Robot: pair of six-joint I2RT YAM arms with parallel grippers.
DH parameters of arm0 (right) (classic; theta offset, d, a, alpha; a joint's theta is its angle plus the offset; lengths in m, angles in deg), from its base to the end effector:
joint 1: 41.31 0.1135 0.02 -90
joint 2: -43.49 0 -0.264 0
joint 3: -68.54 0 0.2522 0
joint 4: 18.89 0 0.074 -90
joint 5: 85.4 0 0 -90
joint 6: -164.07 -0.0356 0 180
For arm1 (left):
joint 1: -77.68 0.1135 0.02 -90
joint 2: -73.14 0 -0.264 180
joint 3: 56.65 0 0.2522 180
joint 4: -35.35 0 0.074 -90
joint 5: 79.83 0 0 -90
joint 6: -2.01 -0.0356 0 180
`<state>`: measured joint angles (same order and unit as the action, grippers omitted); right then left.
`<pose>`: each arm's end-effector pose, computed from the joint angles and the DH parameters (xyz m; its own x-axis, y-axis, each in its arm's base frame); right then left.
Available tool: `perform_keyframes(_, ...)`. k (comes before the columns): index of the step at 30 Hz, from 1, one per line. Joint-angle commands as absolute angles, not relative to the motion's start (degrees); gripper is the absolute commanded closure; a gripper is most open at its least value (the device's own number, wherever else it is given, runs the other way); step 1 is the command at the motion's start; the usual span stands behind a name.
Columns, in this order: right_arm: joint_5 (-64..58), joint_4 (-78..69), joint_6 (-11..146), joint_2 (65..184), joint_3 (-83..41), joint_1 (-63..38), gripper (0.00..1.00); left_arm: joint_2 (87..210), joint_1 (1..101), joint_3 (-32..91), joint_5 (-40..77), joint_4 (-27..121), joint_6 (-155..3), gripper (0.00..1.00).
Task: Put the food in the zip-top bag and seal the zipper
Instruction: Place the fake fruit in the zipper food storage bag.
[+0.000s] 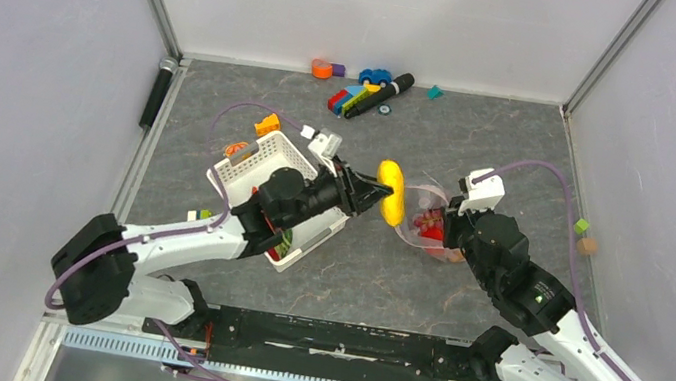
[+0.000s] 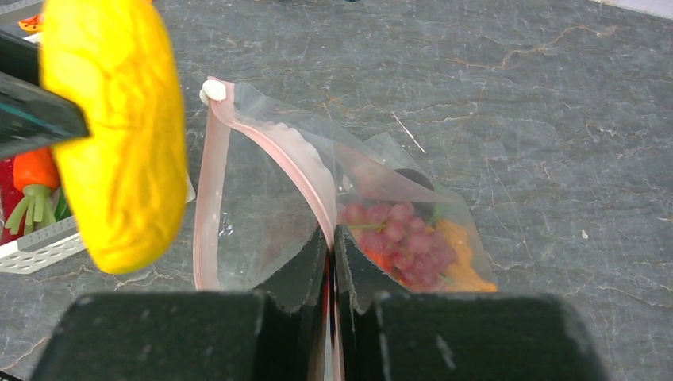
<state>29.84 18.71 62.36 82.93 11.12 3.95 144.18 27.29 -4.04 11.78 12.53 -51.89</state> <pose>0.1206 0.1001 0.3234 -0.3045 -0.0464 -0.9514 -0.3043 0.9512 0.0510 0.1795 -0.2185 0.2918 -0.4248 -0.4104 -0.8069 0.6654 0.4628 -0.5857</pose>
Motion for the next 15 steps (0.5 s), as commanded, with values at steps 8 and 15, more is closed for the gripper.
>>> perform_keyframes(8, 28.7, 17.0, 62.3, 81.8, 11.2, 4.0, 0.9, 154.0, 21.8, 4.0, 7.1, 7.4, -57.2, 0.98)
perform_keyframes(15, 28.8, 16.9, 62.3, 81.5, 11.4, 4.0, 0.89, 157.5, 20.1, 5.9, 4.8, 8.8, -57.9, 0.93)
